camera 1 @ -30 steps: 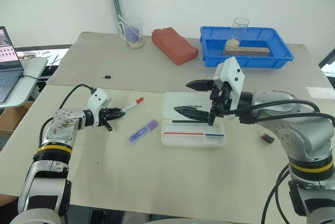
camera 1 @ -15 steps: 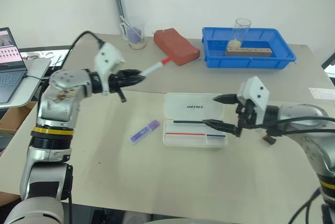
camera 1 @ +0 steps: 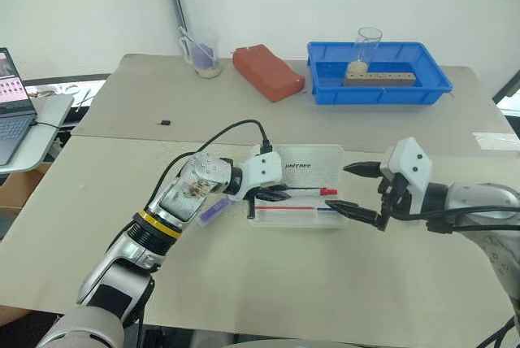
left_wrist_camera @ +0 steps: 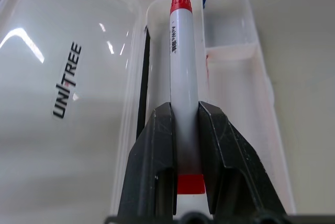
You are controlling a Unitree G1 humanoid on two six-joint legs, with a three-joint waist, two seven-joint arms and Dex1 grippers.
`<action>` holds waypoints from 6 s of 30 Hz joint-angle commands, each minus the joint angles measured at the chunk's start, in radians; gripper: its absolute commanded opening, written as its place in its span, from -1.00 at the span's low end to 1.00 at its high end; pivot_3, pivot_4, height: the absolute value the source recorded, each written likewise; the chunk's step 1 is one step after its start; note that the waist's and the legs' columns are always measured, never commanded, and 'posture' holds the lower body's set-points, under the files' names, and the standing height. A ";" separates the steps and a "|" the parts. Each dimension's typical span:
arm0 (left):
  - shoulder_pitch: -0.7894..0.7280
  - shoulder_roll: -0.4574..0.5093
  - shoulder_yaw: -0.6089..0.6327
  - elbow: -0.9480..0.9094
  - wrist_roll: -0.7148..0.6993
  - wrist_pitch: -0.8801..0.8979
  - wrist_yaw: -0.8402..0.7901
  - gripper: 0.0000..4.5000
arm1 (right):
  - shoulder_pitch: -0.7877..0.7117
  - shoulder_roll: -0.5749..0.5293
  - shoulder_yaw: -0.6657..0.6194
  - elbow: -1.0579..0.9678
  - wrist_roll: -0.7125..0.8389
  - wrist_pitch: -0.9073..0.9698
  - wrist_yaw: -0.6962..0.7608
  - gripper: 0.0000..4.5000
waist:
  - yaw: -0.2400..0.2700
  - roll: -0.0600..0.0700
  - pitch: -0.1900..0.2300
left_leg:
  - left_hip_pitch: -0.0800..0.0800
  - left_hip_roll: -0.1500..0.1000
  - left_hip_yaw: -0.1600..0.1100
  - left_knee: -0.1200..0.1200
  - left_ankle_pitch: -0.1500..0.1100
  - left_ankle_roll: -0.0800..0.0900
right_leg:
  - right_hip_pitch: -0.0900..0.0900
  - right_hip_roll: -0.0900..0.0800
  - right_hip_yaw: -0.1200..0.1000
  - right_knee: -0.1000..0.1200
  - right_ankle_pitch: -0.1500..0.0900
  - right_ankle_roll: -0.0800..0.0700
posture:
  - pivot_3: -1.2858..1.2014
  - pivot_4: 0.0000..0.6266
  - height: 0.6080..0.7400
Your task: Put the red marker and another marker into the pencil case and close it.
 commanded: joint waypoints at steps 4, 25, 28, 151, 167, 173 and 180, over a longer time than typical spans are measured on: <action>-0.003 -0.014 0.032 -0.036 0.006 0.001 0.009 -0.04 | -0.008 0.006 -0.015 -0.039 0.016 0.014 -0.033 0.95 | -0.001 0.000 0.000 | 0.000 0.000 0.000 0.000 0.000 0.000 | 0.000 0.000 0.000 0.000 0.000 0.000 | 0.03 -0.52 1.00; 0.476 0.213 0.357 -0.324 -0.063 0.202 0.207 0.99 | -0.275 0.098 0.225 0.056 0.003 -0.028 0.097 0.95 | 0.003 0.000 -0.001 | 0.003 0.002 0.001 -0.001 0.000 0.000 | -0.002 -0.002 -0.002 0.000 0.000 -0.001 | 0.03 -0.52 1.00; 0.514 0.222 0.351 -0.311 -0.046 0.200 0.233 0.99 | -0.293 0.108 0.242 0.067 -0.002 -0.030 0.109 0.95 | 0.006 -0.001 -0.002 | 0.004 0.002 0.002 -0.001 0.000 -0.001 | -0.002 -0.006 -0.003 0.000 -0.001 -0.002 | 0.03 -0.52 1.00; 0.274 0.173 0.204 -0.538 -0.365 0.113 -0.074 1.00 | -0.229 -0.069 0.371 0.371 -0.405 -0.279 0.433 0.14 | -0.001 0.002 0.000 | 0.007 0.001 0.002 0.001 0.000 0.000 | 0.007 -0.002 -0.001 0.000 -0.002 -0.001 | 0.03 -0.52 1.00; -0.043 0.004 0.468 0.129 -0.334 0.139 0.247 -0.50 | -0.227 0.144 -0.024 -0.006 -0.037 0.171 0.004 0.76 | 0.008 0.000 -0.002 | 0.003 0.000 0.001 0.001 0.000 0.000 | 0.001 -0.002 -0.002 0.001 -0.002 0.000 | 0.03 -0.52 1.00; -0.230 -0.085 0.438 0.529 -0.232 0.035 0.254 -0.99 | -0.283 0.178 -0.007 -0.039 -0.014 0.211 -0.096 0.76 | 0.009 0.001 -0.002 | 0.000 -0.001 0.000 0.001 0.000 0.000 | -0.001 -0.001 -0.002 0.002 -0.001 0.000 | 0.03 -0.52 1.00; -0.336 -0.098 0.371 0.713 -0.184 0.063 0.030 -0.99 | -0.290 0.167 -0.028 -0.082 0.051 0.259 -0.150 0.76 | 0.003 0.001 -0.002 | 0.000 -0.001 -0.001 0.000 0.000 0.000 | -0.001 0.000 -0.002 0.002 -0.001 0.000 | 0.03 -0.52 1.00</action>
